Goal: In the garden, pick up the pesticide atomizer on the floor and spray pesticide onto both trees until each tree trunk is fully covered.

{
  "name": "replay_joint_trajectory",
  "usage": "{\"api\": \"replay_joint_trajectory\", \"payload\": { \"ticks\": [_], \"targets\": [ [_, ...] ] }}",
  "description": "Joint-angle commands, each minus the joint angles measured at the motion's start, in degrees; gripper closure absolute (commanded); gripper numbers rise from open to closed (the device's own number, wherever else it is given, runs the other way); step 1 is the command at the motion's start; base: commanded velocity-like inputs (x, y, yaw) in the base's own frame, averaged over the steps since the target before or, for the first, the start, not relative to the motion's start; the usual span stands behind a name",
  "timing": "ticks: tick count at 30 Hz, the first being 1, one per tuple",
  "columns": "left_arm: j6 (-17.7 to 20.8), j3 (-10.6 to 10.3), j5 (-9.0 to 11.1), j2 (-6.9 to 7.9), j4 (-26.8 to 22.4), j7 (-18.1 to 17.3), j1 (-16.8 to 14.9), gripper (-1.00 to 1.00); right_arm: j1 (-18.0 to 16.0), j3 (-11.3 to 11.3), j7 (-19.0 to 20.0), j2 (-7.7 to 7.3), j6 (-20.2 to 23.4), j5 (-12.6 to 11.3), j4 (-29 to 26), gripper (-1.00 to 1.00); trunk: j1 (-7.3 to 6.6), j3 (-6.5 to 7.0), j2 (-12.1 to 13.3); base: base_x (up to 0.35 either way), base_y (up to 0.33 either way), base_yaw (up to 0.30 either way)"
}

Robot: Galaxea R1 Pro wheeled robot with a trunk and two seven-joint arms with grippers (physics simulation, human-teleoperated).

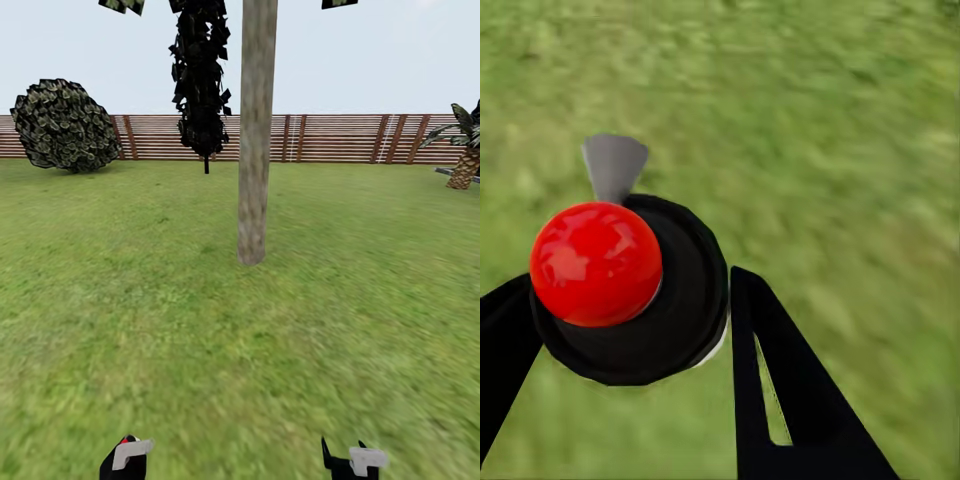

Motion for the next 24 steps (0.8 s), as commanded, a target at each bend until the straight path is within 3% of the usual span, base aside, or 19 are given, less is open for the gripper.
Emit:
{"api": "replay_joint_trajectory", "payload": {
  "ticks": [1, 16, 24],
  "targets": [
    [0.0, 0.0, 0.0, 0.0, 0.0, 0.0, 0.0, 1.0, 0.0, 0.0, 0.0, 0.0, 0.0, 0.0, 0.0, -1.0, 0.0, 0.0, 0.0, 0.339, 0.0, -0.056],
    [0.0, 0.0, 0.0, 0.0, -0.1, 0.0, 0.0, 1.0, 0.0, 0.0, -0.1, 0.01, 0.0, 0.0, 0.0, -1.0, 0.0, 0.0, 0.0, 0.339, 0.0, -0.271],
    [0.0, 0.0, 0.0, 0.0, -0.1, 0.0, 0.0, 1.0, 0.0, 0.1, 0.0, 0.08, 0.0, 0.0, 0.0, -1.0, 0.0, 0.0, 0.0, 0.339, 0.0, -0.048]
  ]
}}
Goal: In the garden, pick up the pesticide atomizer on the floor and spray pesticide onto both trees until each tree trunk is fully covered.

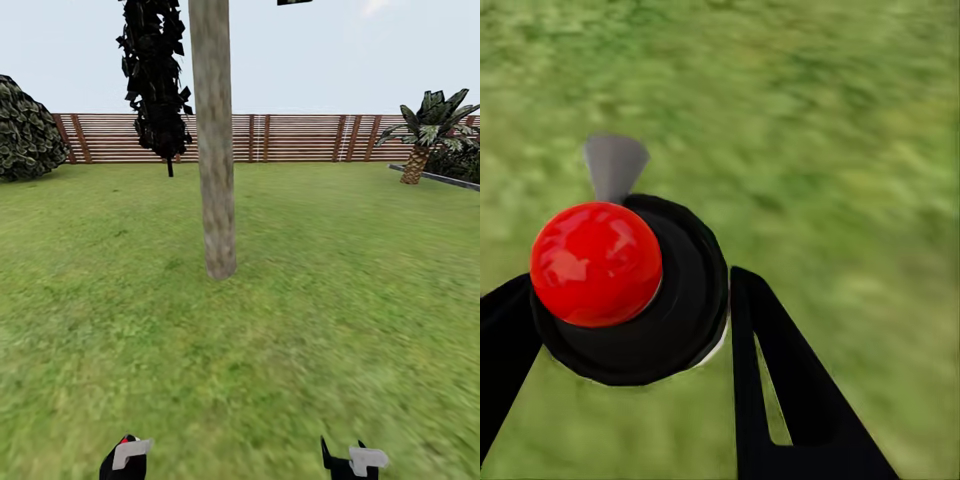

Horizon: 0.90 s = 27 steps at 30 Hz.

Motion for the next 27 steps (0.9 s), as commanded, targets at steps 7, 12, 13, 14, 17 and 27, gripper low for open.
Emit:
{"api": "replay_joint_trajectory", "payload": {
  "ticks": [7, 12, 13, 14, 17, 27],
  "targets": [
    [0.0, 0.0, 0.0, 0.0, 0.0, 0.0, 0.0, 1.0, 0.0, 0.0, 0.1, 0.01, 0.0, 0.0, 0.0, -1.0, 0.0, 0.0, 0.0, 0.339, 0.0, -0.001],
    [0.0, 0.0, 0.0, 0.0, 0.0, 0.0, 0.0, 1.0, 0.0, 0.0, 0.1, 0.07, 0.0, 0.0, 0.0, -1.0, 0.0, 0.0, 0.0, 0.339, 0.0, 0.0],
    [0.0, 0.0, 0.0, 0.0, 0.0, 0.0, 0.0, 1.0, 0.0, 0.0, 0.1, 0.08, 0.0, 0.0, 0.0, -1.0, 0.0, 0.0, 0.0, 0.339, 0.0, 0.0],
    [0.0, 0.0, 0.0, 0.0, 0.0, 0.0, 0.0, 1.0, 0.0, 0.0, 0.1, 0.07, 0.0, 0.0, 0.0, -1.0, 0.0, 0.0, 0.0, 0.339, 0.0, 0.0],
    [0.0, 0.0, 0.0, 0.0, 0.0, 0.0, 0.0, 1.0, 0.0, 0.0, 0.1, 0.05, 0.0, 0.1, 0.0, -1.0, 0.0, 0.0, 0.0, 0.339, 0.0, 0.0],
    [0.0, 0.0, 0.0, 0.0, 0.0, 0.0, 0.0, 1.0, 0.0, 0.0, 0.0, 0.01, 0.0, 0.0, 0.0, -1.0, 0.0, 0.0, 0.0, 0.339, 0.0, 0.0]
  ]
}}
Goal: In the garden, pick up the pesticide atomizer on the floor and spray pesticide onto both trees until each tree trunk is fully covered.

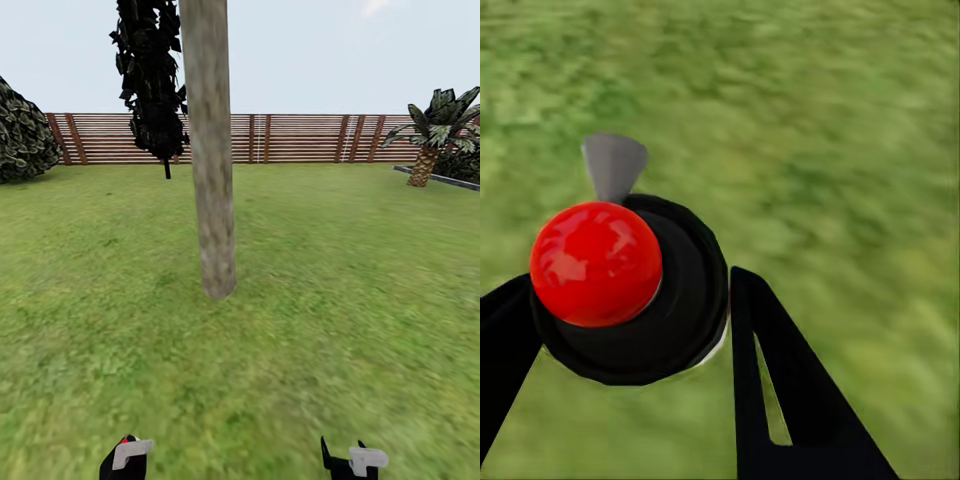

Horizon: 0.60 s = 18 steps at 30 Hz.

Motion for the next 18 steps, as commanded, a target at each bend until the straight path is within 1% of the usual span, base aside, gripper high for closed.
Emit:
{"api": "replay_joint_trajectory", "payload": {
  "ticks": [1, 12, 15, 18],
  "targets": [
    [0.0, 0.0, 0.0, 0.0, 0.0, 0.0, 0.0, 1.0, 0.0, 0.0, 0.0, 0.0, 0.0, 0.0, 0.0, -1.0, 0.0, 0.0, 0.0, 0.339, 0.0, 0.0],
    [0.0, -0.1, 0.0, 0.0, 0.0, 0.0, 0.0, 1.0, 0.0, 0.0, -0.1, 0.0, 0.0, 0.0, 0.0, -1.0, 0.0, 0.0, 0.0, 0.339, 0.0, 0.006],
    [0.0, -0.1, 0.0, 0.0, 0.0, 0.0, 0.0, 1.0, 0.0, 0.0, -0.1, 0.01, 0.0, 0.0, 0.0, -1.0, 0.0, 0.0, 0.0, 0.339, 0.0, 0.171],
    [0.0, -0.1, 0.0, 0.0, 0.0, 0.0, 0.0, 1.0, 0.0, 0.0, -0.1, 0.0, 0.0, 0.0, 0.0, -1.0, 0.0, -0.01, 0.0, 0.339, 0.0, 0.247]
  ]
}}
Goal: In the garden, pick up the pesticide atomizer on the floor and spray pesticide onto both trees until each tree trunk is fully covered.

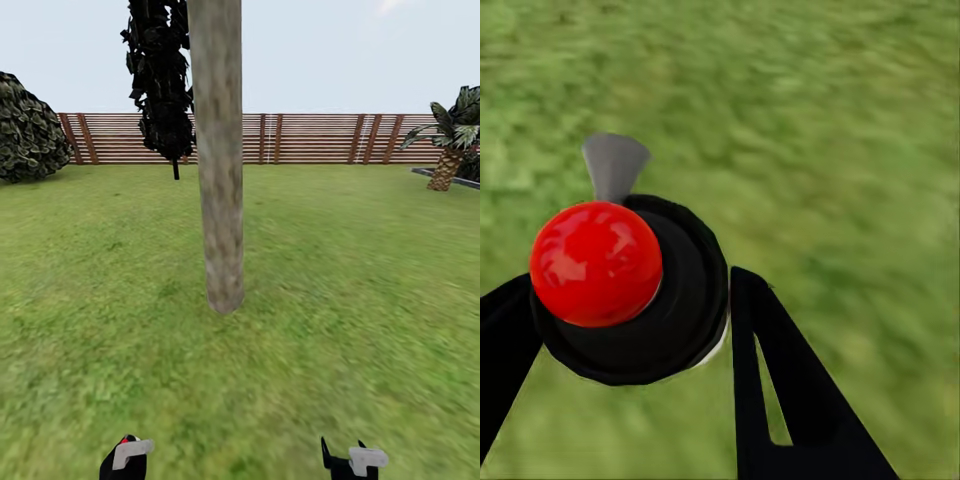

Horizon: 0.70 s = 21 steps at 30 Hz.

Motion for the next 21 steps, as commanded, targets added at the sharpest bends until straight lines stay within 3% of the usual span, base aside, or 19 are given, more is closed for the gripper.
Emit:
{"api": "replay_joint_trajectory", "payload": {
  "ticks": [1, 5, 14, 21],
  "targets": [
    [0.0, 0.0, 0.0, 0.0, 0.0, 0.0, 0.0, 1.0, 0.0, 0.0, 0.0, 0.0, 0.0, 0.0, 0.0, -1.0, 0.0, -0.02, 0.0, 0.339, 0.0, 0.265],
    [0.0, 0.0, 0.0, 0.0, 0.0, 0.0, 0.0, 1.0, 0.0, 0.0, 0.0, 0.0, 0.0, 0.0, 0.0, -1.0, 0.0, -0.13, 0.0, 0.339, 0.0, 0.222],
    [0.0, 0.0, 0.0, 0.0, 0.0, 0.0, 0.0, 1.0, 0.0, -0.1, 0.1, 0.0, 0.0, 0.0, 0.0, -1.0, 0.0, -0.15, 0.0, 0.339, 0.0, 0.018],
    [0.0, 0.1, 0.0, 0.06, -0.1, 0.0, 0.0, 1.0, 0.0, 0.0, 0.1, 0.05, 0.0, 0.1, 0.1, -1.0, 0.0, -0.15, 0.0, 0.087, 0.0, 0.0]
  ]
}}
